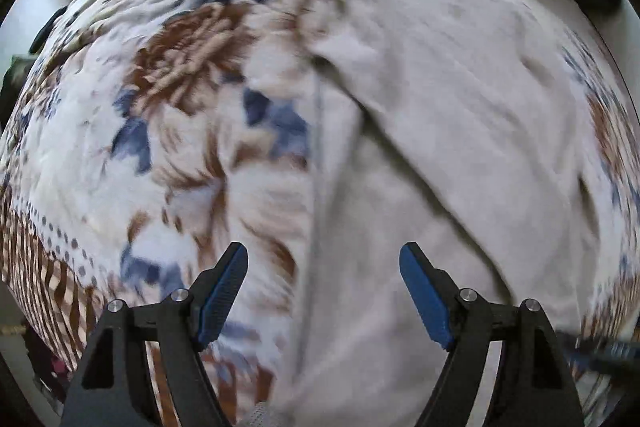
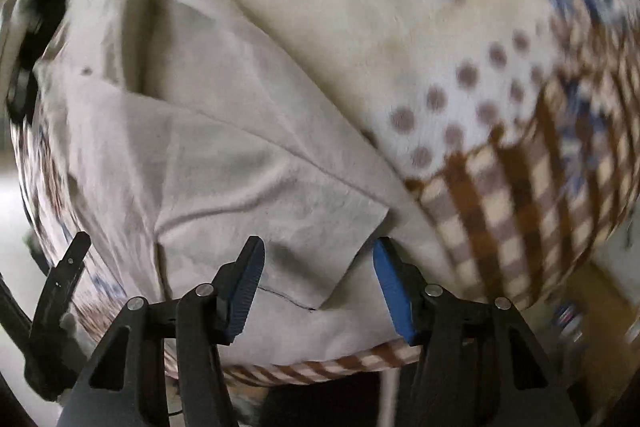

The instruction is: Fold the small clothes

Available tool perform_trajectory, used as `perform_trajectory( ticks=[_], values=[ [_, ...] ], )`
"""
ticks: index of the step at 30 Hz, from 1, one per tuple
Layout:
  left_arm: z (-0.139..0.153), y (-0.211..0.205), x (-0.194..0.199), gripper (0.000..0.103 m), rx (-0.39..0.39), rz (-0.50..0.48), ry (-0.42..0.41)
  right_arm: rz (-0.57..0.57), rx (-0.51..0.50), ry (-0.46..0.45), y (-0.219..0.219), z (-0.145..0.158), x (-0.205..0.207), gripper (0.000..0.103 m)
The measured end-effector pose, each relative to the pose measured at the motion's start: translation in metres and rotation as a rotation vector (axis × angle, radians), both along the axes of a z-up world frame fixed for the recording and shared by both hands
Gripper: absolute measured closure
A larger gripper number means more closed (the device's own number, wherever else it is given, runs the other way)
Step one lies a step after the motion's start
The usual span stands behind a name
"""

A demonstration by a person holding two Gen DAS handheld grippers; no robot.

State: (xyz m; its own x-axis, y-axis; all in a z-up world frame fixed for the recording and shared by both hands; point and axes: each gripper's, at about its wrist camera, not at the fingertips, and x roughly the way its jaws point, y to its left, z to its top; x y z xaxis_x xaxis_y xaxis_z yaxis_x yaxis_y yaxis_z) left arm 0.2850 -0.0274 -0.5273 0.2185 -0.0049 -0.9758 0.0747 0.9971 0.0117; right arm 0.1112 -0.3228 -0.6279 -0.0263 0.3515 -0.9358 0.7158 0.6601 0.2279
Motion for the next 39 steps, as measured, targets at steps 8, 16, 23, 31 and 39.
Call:
perform_trajectory(
  ticks=[8,16,23,31,39],
  values=[
    [-0.002,0.012,0.061,0.026,-0.046,0.087,-0.039,-0.016,-0.167,-0.047,0.014,0.036,-0.015,0.098],
    [0.022,-0.012,0.133,0.026,-0.098,0.031,-0.143,-0.03,-0.227,0.025,0.006,0.04,-0.036,0.098],
    [-0.008,-0.047,0.197,0.026,0.01,-0.07,-0.147,-0.004,-0.133,0.076,0.015,0.03,-0.03,0.08],
    [-0.02,-0.03,0.229,0.024,0.013,-0.065,-0.09,0.045,-0.184,-0.03,0.006,0.102,0.012,0.047],
    [0.071,-0.023,0.138,0.008,-0.094,-0.068,-0.194,0.168,-0.072,-0.16,-0.007,0.161,0.082,0.043]
  ],
)
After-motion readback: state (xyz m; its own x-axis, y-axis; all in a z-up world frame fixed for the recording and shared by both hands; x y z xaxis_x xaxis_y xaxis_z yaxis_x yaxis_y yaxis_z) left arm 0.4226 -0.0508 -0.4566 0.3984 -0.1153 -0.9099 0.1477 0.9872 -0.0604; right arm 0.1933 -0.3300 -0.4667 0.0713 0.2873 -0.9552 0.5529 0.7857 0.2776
